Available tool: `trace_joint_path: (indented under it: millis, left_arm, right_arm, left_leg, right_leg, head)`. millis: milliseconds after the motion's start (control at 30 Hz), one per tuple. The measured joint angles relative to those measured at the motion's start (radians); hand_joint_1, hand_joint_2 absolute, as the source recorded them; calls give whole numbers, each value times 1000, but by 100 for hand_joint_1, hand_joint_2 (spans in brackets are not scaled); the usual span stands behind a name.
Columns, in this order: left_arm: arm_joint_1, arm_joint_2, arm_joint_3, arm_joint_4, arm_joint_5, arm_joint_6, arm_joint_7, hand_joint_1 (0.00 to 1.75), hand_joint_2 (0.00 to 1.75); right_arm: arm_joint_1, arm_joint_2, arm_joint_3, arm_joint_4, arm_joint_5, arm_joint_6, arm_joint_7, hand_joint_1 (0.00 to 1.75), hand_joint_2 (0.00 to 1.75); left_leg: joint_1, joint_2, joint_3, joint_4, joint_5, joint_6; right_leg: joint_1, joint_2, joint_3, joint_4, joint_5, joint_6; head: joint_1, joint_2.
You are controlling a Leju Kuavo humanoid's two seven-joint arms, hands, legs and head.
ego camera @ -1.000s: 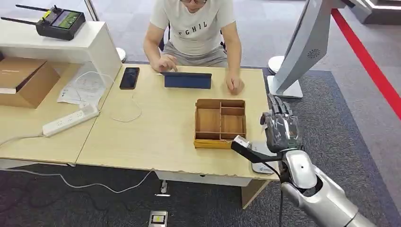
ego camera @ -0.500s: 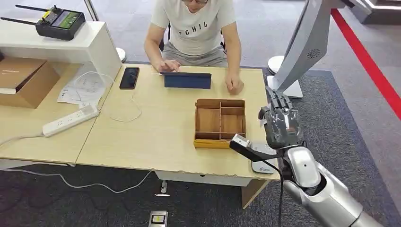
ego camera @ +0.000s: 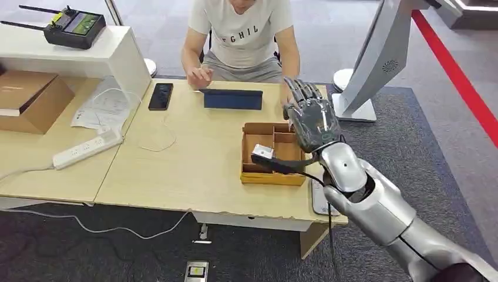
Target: Pass the card to the sensor for recognition and then transmit it.
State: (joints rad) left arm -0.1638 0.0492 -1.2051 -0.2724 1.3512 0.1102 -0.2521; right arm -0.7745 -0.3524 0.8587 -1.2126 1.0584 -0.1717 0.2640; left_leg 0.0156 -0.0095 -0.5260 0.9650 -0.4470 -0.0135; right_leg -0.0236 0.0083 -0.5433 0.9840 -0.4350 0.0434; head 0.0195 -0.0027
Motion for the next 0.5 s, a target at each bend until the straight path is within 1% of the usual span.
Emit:
trace_joint_path:
  millis: [67, 133, 367, 500]
  left_arm:
    - [0, 0, 0, 0, -7, -4, 5, 0, 0]
    - [0, 0, 0, 0, -11, -4, 7, 0, 0]
    - [0, 0, 0, 1, -16, -4, 12, 0, 0]
    - [-1, 0, 0, 2, -16, -4, 12, 0, 0]
  right_arm:
    - [-43, 31, 14, 54, -66, 5, -11, 175, 175]
    - [-86, 64, 30, 111, -90, 11, -17, 175, 175]
    - [-162, 143, 68, 277, -116, 9, -22, 175, 175]
    - [-195, 178, 86, 356, -119, 10, -21, 175, 175]
  left_leg:
    - [0, 0, -1, 0, 0, 0]
    - [0, 0, -1, 0, 0, 0]
    - [0, -1, -1, 0, 0, 0]
    - [0, -1, -1, 0, 0, 0]
  right_leg:
    - [0, 0, 0, 0, 0, 0]
    - [0, 0, 0, 0, 0, 0]
    - [0, 0, -1, 0, 0, 0]
    - [0, 0, -1, 0, 0, 0]
  head:
    - [0, 0]
    - [0, 0]
    - [0, 0]
    - [1, 0]
